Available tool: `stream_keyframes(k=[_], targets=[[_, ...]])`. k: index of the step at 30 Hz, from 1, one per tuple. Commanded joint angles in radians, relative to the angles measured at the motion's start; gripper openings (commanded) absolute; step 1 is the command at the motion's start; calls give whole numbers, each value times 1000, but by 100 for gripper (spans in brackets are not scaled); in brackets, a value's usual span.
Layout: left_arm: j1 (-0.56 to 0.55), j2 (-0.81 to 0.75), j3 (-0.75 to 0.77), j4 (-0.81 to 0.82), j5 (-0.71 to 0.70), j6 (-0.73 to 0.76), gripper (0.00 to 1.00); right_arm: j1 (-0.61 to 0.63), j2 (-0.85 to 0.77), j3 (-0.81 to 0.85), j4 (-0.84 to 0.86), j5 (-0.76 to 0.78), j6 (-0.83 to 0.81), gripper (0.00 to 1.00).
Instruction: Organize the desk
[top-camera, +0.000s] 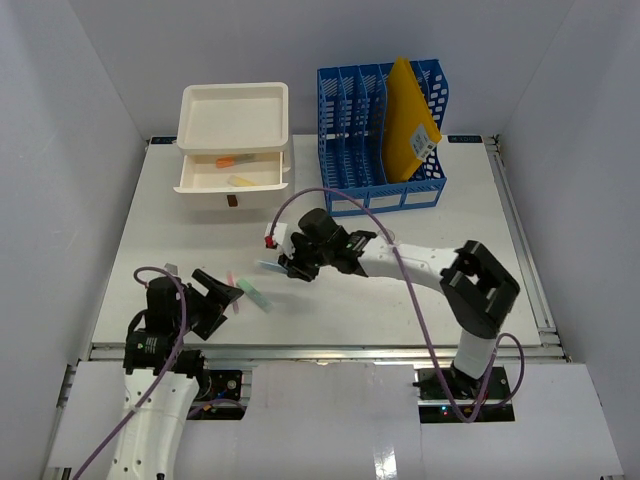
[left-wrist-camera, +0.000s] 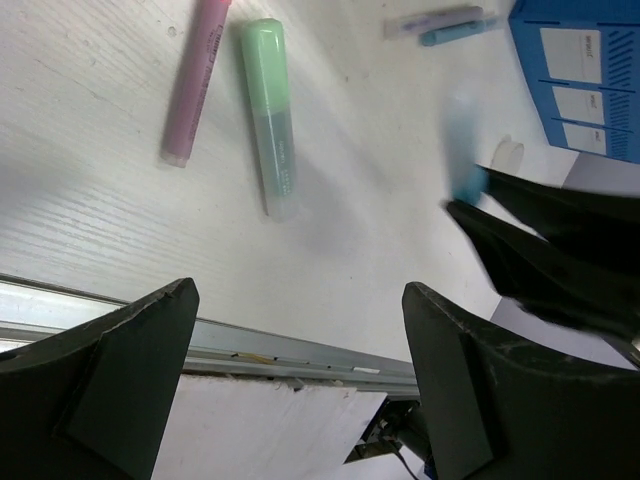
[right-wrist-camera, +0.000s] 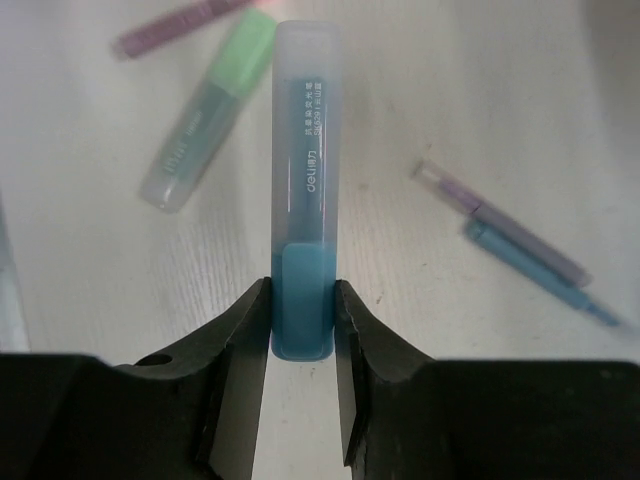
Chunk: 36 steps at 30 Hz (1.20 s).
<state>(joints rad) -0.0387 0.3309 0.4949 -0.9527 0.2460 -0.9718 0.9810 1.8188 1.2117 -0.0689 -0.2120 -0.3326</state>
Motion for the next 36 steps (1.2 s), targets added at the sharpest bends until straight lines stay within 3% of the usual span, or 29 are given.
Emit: stream_keyframes(k=[1,7,19,28,32,35,36], targets=[[0,89,-29,67,-16,-47,94,-19,-212,24,-67,-228,-234,8],[0,167,-47,114,-39,-65,95,-23,-305,159,-174,-225,-365,8],[0,158,-60,123,-31,-76,95,-76,100,789,-179,26,-418,9],[-1,197,-76,186,-14,-81,94,-98,217,887,-139,62,-428,16],[-1,245,-84,221,-16,-72,94,-120,250,896,-132,66,-423,25],[-3,259,-87,231,-19,-75,94,-129,254,884,-109,72,-419,43],[-5,267,-87,233,-27,-78,94,-136,256,887,-109,69,-416,56]])
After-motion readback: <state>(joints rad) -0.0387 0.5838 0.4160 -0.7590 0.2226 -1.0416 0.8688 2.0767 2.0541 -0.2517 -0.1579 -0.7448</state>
